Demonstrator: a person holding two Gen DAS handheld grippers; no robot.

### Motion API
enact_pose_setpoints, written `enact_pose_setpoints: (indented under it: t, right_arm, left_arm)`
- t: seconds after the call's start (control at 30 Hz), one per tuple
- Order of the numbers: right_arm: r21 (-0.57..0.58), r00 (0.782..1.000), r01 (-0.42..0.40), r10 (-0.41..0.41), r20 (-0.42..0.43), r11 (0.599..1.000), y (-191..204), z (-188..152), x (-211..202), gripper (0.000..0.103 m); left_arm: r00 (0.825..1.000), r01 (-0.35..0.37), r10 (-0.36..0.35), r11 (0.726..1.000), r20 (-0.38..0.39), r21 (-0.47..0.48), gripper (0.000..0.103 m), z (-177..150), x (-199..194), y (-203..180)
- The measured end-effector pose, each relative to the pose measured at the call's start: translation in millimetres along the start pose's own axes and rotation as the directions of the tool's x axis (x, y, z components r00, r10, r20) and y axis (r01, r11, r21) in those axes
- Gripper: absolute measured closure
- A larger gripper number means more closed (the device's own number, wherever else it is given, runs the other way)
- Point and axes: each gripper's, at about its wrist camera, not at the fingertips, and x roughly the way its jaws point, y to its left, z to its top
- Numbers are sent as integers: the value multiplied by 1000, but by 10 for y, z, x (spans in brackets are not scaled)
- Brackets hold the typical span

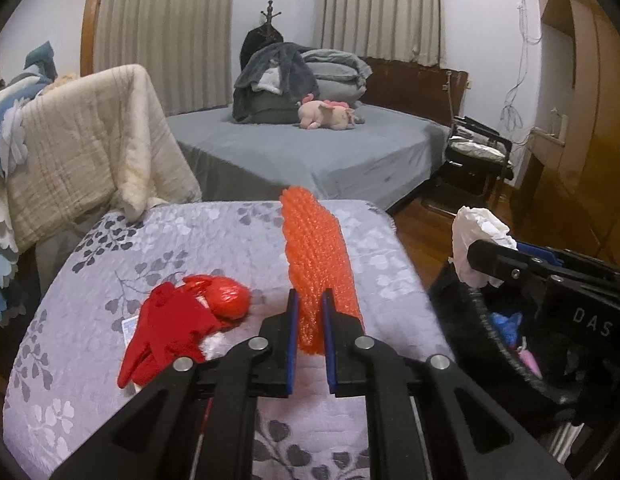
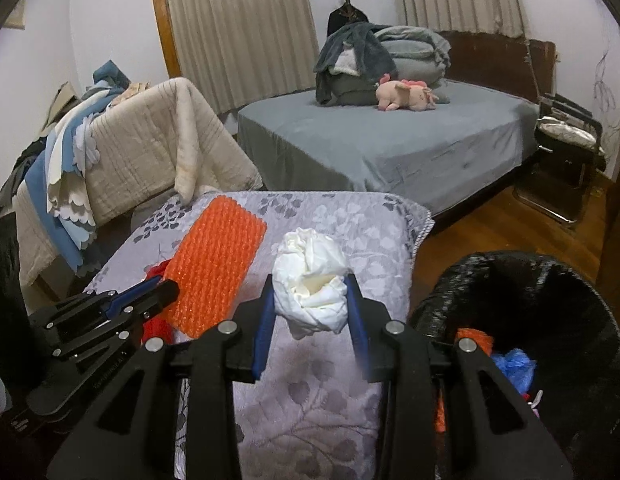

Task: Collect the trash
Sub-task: 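Carry the orange strip and white tissue over the trash bin with both tools, then open both tools to drop the orange strip and tissue into the bin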

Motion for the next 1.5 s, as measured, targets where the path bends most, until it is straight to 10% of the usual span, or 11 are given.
enact_pose_setpoints:
  t: [0.73,1.33,1.5]
  right_arm:
    - [125,974,210,-218,62,970,-981,-324,-983,71]
    - [185,939,343,-344,-28,921,-1688,-772,-970,68]
    - [192,930,366,-363,-54,911,-1822,-854,-917,58]
  left_arm:
    - [976,215,-217,968,1,129,92,129,-113,-1174]
    - [936,352,-337,904,-100,242,91,22,343,-2169]
    - [924,381,-359,897,-133,224,72,-4,453,-2220]
